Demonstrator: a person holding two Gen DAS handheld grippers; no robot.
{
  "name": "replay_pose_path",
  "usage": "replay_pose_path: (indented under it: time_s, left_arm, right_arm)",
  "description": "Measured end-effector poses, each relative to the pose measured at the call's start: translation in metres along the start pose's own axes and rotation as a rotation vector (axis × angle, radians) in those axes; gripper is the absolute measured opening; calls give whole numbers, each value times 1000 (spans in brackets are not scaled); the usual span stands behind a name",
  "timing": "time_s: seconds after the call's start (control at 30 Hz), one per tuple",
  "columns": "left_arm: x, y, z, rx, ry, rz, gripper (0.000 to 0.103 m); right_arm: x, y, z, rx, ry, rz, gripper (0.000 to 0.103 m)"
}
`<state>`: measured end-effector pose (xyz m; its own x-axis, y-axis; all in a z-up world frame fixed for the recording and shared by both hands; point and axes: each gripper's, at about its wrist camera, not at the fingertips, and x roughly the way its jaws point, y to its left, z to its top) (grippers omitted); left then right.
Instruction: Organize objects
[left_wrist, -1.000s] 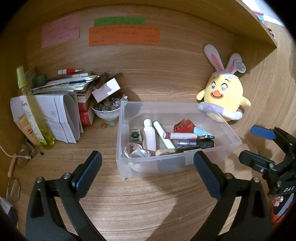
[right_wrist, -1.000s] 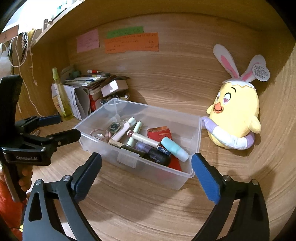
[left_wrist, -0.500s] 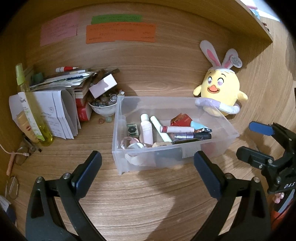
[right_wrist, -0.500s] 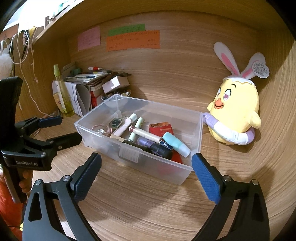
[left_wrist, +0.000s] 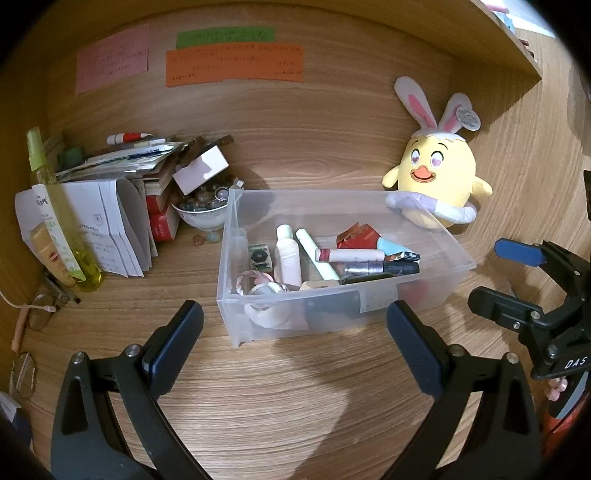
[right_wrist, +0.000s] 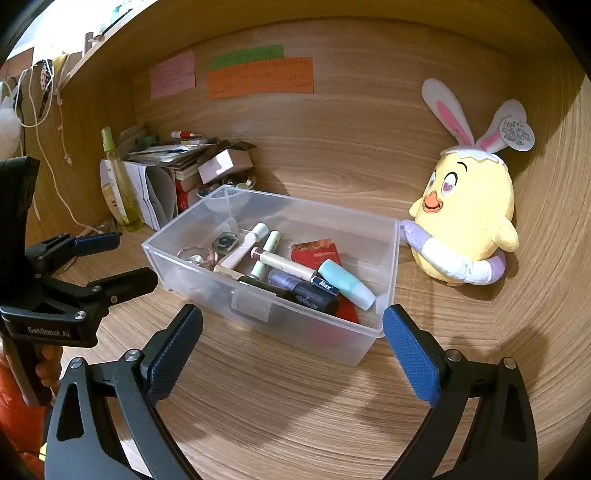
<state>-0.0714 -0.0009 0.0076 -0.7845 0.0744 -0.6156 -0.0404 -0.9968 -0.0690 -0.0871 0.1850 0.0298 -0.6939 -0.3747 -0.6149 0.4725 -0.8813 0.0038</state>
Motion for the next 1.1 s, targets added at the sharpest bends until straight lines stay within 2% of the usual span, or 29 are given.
replay_pose_path:
  time_s: [0.6, 0.8, 1.1]
  left_arm:
    - [-1, 0, 2, 17, -20, -8, 101]
    - [-5, -3, 3, 27, -50, 8, 101]
    - [-3, -3, 3, 18, -39, -15, 101]
  right_arm:
    - [7, 3, 1, -3, 12, 11, 98]
    - [7, 5, 0, -5, 12, 10, 98]
    - [6, 4, 0, -4, 13, 13, 98]
